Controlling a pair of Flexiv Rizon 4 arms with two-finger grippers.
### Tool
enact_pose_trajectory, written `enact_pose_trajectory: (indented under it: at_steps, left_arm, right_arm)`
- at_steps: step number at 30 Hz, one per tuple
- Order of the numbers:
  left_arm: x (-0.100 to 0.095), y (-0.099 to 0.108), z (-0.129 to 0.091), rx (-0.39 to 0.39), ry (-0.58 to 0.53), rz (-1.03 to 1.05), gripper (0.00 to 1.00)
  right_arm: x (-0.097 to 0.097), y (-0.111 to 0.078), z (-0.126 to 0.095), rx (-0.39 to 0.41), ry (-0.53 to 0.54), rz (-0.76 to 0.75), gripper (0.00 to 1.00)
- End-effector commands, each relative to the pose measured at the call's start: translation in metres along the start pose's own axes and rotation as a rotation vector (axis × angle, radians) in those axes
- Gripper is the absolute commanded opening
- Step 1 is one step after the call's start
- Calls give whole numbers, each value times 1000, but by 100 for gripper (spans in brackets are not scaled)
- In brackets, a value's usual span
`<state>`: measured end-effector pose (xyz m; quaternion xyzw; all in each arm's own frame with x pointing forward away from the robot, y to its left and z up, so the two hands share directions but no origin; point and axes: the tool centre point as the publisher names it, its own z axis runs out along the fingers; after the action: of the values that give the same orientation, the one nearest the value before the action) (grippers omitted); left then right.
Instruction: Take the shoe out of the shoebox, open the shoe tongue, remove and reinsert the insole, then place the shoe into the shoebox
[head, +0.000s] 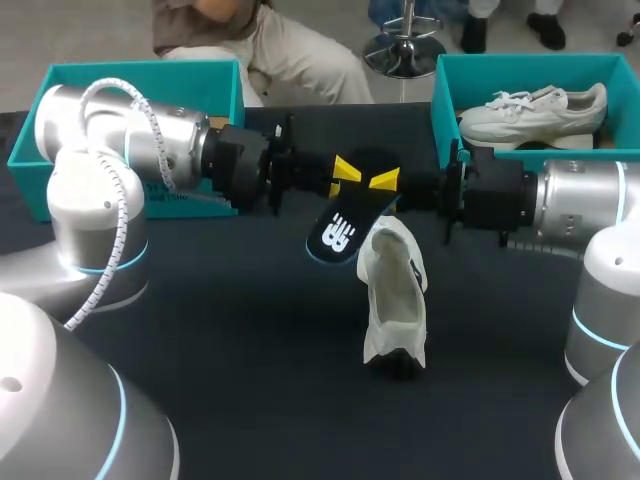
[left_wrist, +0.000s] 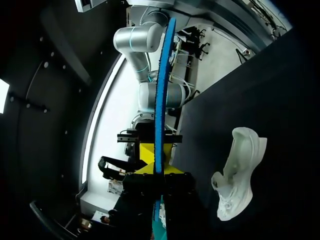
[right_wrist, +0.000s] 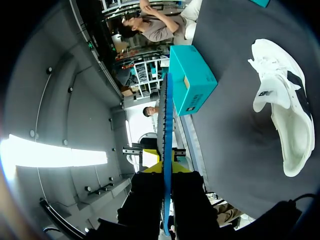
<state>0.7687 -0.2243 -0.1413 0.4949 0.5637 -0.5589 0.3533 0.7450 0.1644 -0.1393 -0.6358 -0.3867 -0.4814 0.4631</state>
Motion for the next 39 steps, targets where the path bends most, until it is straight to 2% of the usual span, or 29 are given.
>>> enact_pose_trajectory:
  at_steps: [1, 5, 7, 8, 12, 17, 22, 25, 26, 27, 28, 33, 34, 39]
  left_arm:
    - [0, 0, 2, -5, -3, -5, 0]
    - [0, -4, 1, -6, -2, -9, 0]
    - [-1, -6, -1, -8, -3, -13, 0]
    - [-1, -6, -2, -9, -3, -13, 0]
    - [0, -9, -9, -21, 3, -22, 0]
    - [4, -10, -17, -43, 13, -59, 0]
    - [3, -12, -26, -51, -3, -97, 0]
    - [3, -13, -29, -57, 0, -104, 0]
    - [3, -15, -30, -59, 2, -104, 0]
    - [3, -16, -30, -59, 4, -103, 0]
    - [3, -17, -31, -59, 5, -103, 0]
    - [5, -23, -32, -61, 14, -102, 0]
    - [5, -24, -33, -63, 15, -103, 0]
    - [4, -27, -37, -69, 15, -109, 0]
  right_arm:
    - [-1, -2, 1, -2, -1, 1, 0]
    - [-1, -2, 1, -2, -1, 1, 0]
    - [-1, -2, 1, -2, -1, 1, 47]
    - [-1, -2, 1, -2, -1, 1, 100]
    - [0, -4, -9, -19, 1, 12, 100]
    - [2, -7, -36, -50, -38, 7, 100]
    - [8, -10, -72, -88, -206, -70, 100]
    - [12, -13, -91, -86, -379, -120, 100]
    - [12, -13, -99, -93, -503, -114, 100]
    - [11, -13, -101, -74, -556, -106, 100]
    - [10, -14, -105, -23, -577, -127, 100]
    - [14, -12, -124, -142, -585, -92, 100]
    - [15, -13, -124, -142, -522, -85, 100]
    - [15, -13, -124, -142, -522, -85, 100]
